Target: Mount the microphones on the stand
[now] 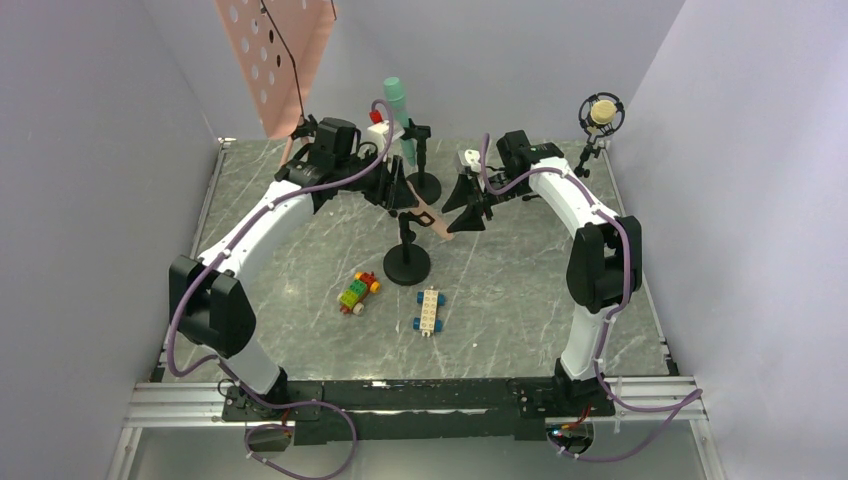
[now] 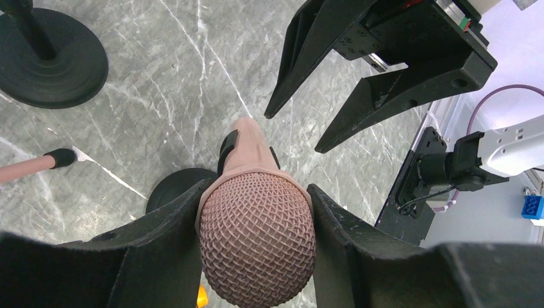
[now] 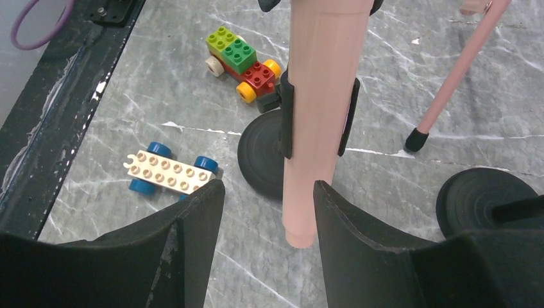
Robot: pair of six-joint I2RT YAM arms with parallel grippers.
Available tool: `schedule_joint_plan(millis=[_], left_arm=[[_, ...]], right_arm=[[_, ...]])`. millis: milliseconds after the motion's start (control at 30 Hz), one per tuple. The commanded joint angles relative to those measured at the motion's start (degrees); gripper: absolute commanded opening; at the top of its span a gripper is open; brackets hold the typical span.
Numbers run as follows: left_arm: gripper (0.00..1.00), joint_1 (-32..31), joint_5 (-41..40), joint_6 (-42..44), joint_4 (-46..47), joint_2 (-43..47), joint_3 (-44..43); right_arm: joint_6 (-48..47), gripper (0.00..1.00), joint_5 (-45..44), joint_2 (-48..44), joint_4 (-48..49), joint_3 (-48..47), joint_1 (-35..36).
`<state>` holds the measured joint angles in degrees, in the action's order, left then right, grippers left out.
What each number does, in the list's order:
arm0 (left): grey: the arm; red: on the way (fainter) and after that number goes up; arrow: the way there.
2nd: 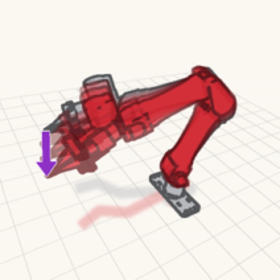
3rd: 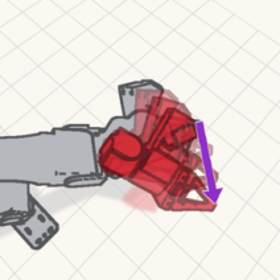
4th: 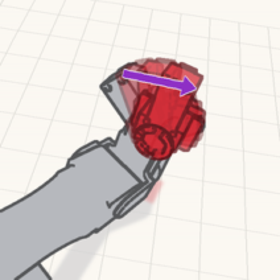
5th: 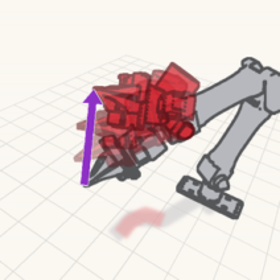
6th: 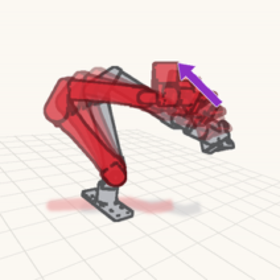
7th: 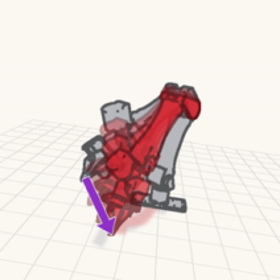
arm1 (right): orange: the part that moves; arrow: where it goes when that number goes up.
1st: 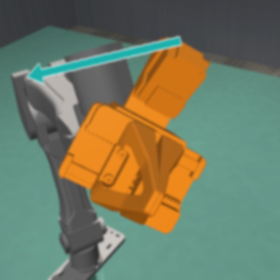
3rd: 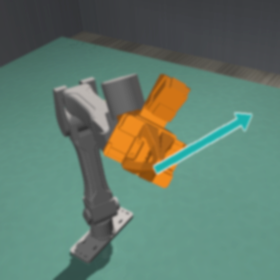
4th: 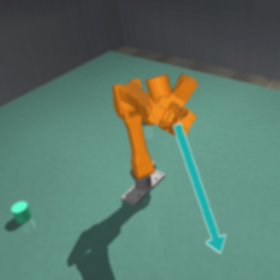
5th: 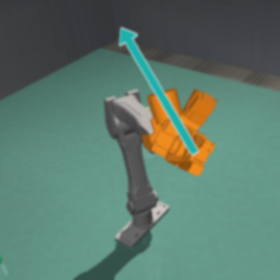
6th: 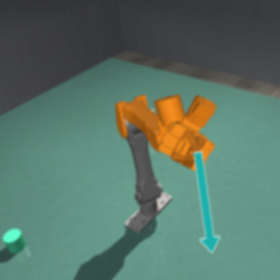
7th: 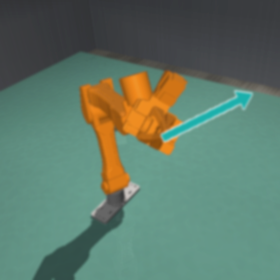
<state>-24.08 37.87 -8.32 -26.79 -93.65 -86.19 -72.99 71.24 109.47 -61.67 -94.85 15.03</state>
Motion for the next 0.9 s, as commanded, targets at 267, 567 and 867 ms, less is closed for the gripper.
schedule_joint_plan(millis=[267, 567, 867], left_arm=[[0.03, -0.5, -2.9, 0.3, -1.4, -3.0, -2.0], [0.03, -1.2, -4.9, 1.5, -4.2, -4.2, -3.5], [0.07, -2.1, -5.3, 1.5, -4.7, -4.8, -3.9]], right_arm=[[-3.4, 0.59, 2.8, -2.6, -2.0, 0.2, -0.3], [-3.9, 0.59, 3.1, -2.5, -2.5, 0.1, -0.4], [-4.3, 0.59, 3.1, -2.6, -3.1, 0.1, -0.4]])
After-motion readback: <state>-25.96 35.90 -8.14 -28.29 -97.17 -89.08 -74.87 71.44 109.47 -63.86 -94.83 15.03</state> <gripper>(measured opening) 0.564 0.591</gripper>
